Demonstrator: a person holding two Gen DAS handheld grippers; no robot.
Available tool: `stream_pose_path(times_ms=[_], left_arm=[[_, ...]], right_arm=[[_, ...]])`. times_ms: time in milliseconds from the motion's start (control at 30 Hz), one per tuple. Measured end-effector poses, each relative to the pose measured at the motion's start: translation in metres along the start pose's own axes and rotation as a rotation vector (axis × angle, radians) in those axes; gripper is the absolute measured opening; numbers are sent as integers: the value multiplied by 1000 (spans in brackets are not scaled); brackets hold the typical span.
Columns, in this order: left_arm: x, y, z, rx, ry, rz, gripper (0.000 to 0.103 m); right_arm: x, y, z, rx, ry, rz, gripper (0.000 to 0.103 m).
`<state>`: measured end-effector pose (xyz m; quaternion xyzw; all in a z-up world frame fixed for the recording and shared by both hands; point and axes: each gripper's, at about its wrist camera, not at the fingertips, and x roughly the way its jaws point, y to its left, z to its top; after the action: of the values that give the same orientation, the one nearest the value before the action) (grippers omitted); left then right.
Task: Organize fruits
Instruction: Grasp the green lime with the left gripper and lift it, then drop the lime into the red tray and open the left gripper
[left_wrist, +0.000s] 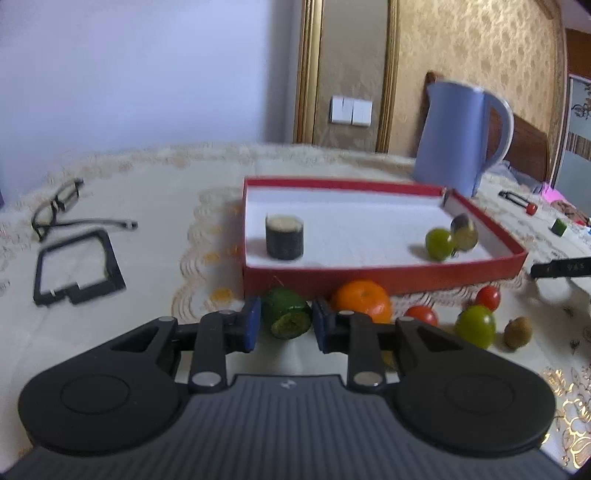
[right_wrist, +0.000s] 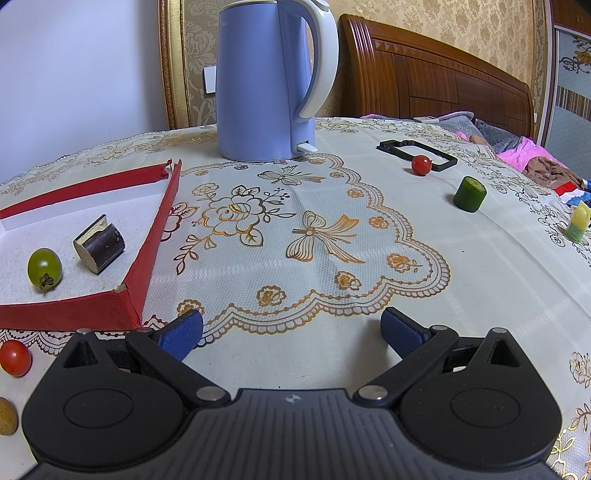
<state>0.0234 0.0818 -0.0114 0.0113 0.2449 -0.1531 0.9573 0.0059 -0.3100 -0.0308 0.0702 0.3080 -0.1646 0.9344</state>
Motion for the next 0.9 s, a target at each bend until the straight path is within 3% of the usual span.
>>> stream_pose_path(times_ms=[233,500,667,733,767,800,833,900], left_arm=[[3,-13,27,21,-89,-7,27],[61,-16,33,18,25,-11,26],[64,-21,29,53,23,3,27],[60,-19,29,41,18,15,44],[56,-18,29,34,0,24,67],[48,-16,28,22,-33,34,79],[40,-14,28,10,-63,19,82],[24,-12,25,-11,-112,76,101]], right_arm=[[0,0,0,0,0,0,103],[0,0,0,0,0,0,103],[0,0,0,0,0,1,103],[0,0,0,0,0,1,103],[0,0,0,0,0,1,103],[0,0,0,0,0,1,103],[0,0,0,0,0,1,103],[0,0,0,0,0,1,103]])
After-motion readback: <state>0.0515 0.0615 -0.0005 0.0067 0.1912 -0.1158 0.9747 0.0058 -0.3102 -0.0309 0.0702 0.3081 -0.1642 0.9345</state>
